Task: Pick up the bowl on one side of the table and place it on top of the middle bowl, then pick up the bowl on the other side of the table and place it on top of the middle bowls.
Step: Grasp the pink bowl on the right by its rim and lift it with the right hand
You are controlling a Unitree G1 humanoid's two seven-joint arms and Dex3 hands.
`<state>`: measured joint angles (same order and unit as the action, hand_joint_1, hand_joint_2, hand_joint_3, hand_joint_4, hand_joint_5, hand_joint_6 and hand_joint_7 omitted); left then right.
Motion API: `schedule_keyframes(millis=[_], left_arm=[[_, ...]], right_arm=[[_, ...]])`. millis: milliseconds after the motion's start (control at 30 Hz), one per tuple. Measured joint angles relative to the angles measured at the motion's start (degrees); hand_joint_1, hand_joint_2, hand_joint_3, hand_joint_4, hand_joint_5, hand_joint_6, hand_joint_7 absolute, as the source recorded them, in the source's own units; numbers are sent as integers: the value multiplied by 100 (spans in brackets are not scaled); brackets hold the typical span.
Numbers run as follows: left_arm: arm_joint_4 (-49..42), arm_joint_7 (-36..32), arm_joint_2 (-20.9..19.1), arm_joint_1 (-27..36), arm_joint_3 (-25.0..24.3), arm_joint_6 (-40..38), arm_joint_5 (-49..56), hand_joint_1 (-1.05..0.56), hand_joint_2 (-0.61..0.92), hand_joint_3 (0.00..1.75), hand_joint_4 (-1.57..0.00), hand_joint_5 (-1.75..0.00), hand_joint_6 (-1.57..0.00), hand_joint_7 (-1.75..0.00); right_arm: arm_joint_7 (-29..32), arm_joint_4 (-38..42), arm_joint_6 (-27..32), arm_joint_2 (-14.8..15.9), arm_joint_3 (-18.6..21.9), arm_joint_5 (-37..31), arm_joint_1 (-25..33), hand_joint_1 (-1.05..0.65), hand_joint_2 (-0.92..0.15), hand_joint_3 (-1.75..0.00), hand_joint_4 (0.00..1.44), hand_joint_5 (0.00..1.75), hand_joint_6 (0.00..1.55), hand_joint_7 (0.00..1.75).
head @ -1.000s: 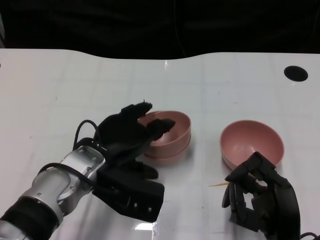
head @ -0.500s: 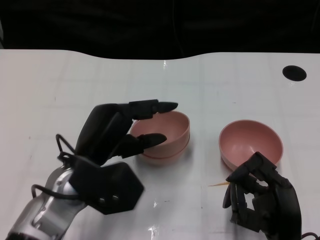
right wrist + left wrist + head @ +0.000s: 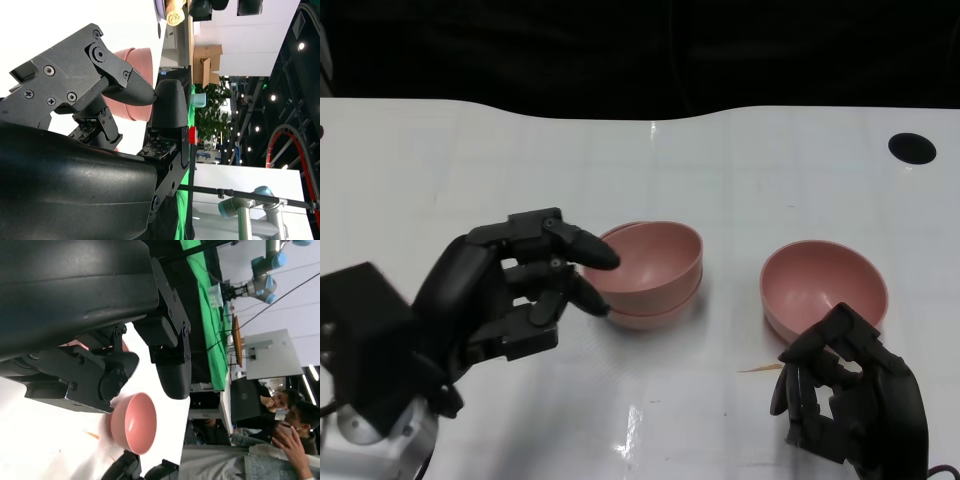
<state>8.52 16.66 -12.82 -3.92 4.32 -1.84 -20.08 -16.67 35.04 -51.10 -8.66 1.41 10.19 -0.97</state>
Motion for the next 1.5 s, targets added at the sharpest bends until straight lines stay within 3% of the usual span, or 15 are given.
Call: schedule_keyframes(millis=[167, 333, 600, 733, 800, 833, 900, 967, 1000, 1067, 1133, 1167, 1300, 1500], left_arm=[[-188, 672, -197, 431, -420, 10, -230, 22, 57, 142, -95, -174, -84, -171], [-642, 1289, -263, 553, -644, 19, -360, 18, 63, 127, -99, -175, -86, -175], [-1008, 1903, -374, 595, -889, -526, -686, 20, 71, 128, -101, -175, -89, -175], [-1087, 2007, -358, 669, -1084, -800, -950, 16, 74, 128, -101, -175, -89, -175], [-1189, 2083, -330, 697, -1163, -872, -1051, 15, 74, 130, -102, -175, -90, -175], [-1231, 2125, -316, 711, -1190, -893, -1088, 15, 73, 130, -102, -175, -90, -175], [-1343, 2193, -280, 712, -1212, -889, -1116, 13, 73, 129, -101, -175, -88, -175], [-1467, 2248, -238, 713, -1222, -862, -1112, 13, 73, 128, -101, -175, -87, -175], [-1495, 2256, -222, 713, -1229, -835, -1105, 13, 73, 128, -101, -175, -87, -175], [-1492, 2233, -202, 714, -1262, -829, -1091, 15, 76, 129, -102, -175, -88, -175], [-1441, 2120, -181, 715, -1298, -887, -1087, 17, 77, 130, -103, -175, -89, -175], [-1430, 2093, -170, 712, -1313, -911, -1087, 18, 79, 132, -104, -175, -89, -175], [-1437, 2091, -121, 704, -1316, -919, -1082, 19, 79, 137, -105, -175, -87, -175], [-1433, 2088, -67, 703, -1317, -908, -1047, 22, 77, 145, -106, -175, -89, -175]], right_arm=[[3, 3, 30, 21, 49, -3, 0, -6, -58, -120, 90, 175, 69, 164], [-13, 58, 53, 33, 74, -13, -64, -5, -59, -118, 90, 175, 69, 164], [239, 214, -227, 154, 136, -324, -151, -3, -54, -121, 88, 175, 71, 156], [856, 246, -481, 253, 227, -1142, -204, -7, -49, -126, 84, 172, 76, 144], [1488, 192, -588, 398, 334, -1956, -205, -10, -47, -123, 86, 163, 82, 128], [1836, 145, -651, 460, 380, -2361, -211, -13, -51, -113, 87, 151, 87, 110], [2607, 9, -745, 598, 446, -3300, -229, -25, -79, -64, 91, 118, 99, 51], [3485, -233, -731, 815, 445, -4357, -252, -33, -89, -45, 91, 94, 101, 21], [3891, -407, -641, 946, 423, -4821, -257, -35, -91, -43, 90, 86, 100, 14], [4606, -878, -157, 1225, 305, -5720, -269, -40, -92, -41, 84, 47, 88, 3], [4849, -1320, 408, 1453, 164, -6218, -275, -45, -92, -40, 80, 24, 77, 1], [4843, -1512, 720, 1549, 77, -6364, -268, -51, -92, -38, 70, 13, 68, 0], [4425, -2044, 2036, 1821, -220, -6743, -274, -69, -92, -30, 52, 1, 48, 0], [3887, -2182, 3439, 2284, -700, -7038, -451, -83, -92, -27, 42, 0, 39, 0]])
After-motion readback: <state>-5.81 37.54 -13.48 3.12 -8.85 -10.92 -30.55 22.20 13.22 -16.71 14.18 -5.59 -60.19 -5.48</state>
